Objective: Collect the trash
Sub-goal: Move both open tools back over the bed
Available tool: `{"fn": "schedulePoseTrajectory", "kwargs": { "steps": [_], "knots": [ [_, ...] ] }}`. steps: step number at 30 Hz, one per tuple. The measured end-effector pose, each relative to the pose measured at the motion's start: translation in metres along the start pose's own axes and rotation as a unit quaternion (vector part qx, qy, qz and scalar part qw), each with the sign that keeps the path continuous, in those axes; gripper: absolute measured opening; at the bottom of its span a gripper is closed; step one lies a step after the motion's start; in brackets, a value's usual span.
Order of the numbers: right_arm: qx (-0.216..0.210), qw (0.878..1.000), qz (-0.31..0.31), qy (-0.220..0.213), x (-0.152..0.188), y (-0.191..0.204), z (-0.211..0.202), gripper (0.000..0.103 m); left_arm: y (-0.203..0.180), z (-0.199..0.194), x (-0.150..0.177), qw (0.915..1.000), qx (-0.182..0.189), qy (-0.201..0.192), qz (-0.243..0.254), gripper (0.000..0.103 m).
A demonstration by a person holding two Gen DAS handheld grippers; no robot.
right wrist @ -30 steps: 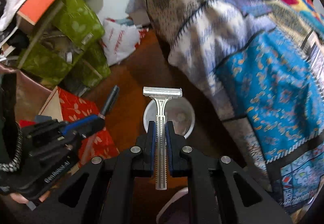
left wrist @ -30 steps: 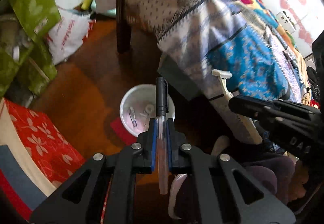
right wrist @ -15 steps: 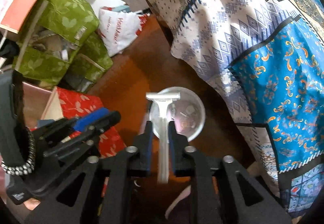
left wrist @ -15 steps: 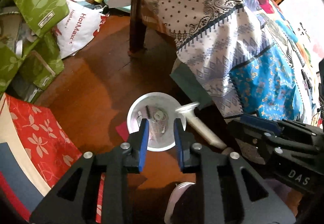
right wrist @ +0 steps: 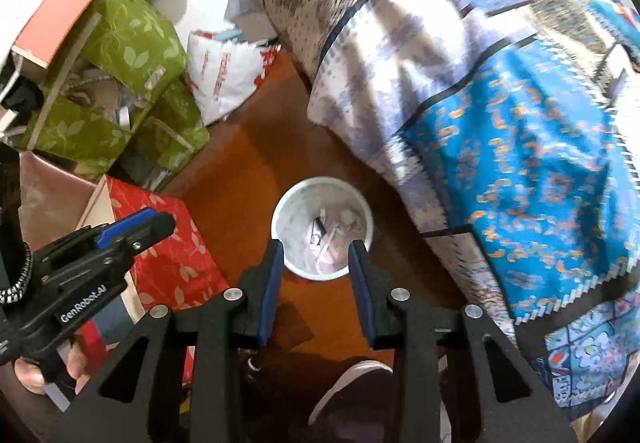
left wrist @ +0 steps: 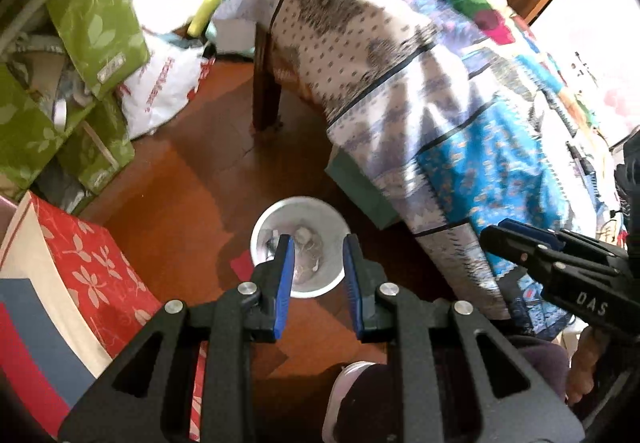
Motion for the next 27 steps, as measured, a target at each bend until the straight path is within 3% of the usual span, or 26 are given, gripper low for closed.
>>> {"fn": "schedulePoseTrajectory", "kwargs": {
  "steps": [6,16,27],
  "knots": [
    [0.007,0.996,0.013,-0.087,-0.005,-0.016,-0.063,0.030,-0.038,-0.048,-0.012,0.9975,-0.002,-0.058,0.041,0.023],
    [0.056,0.972,0.027,-0.226,-0.002,-0.064,-0.178,0.030,-0.136,-0.107,-0.035,0.9828,0.026,-0.141,0.117,0.025],
    [0.119,0.945,0.065,-0.298,0.020,-0.144,-0.260,0.030,-0.270,-0.110,-0.049,0.9630,0.075,-0.165,0.199,0.034]
  ]
}}
Point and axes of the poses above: each gripper's, at about its wrist camera, not at the fingertips, and z roughly the way its jaws point, y to its left, x to its underside, the point moved 7 cm from there along z, roughly the way its jaws point, and after that the axes turned 2 degrees about -y, right-handed, at the moved point
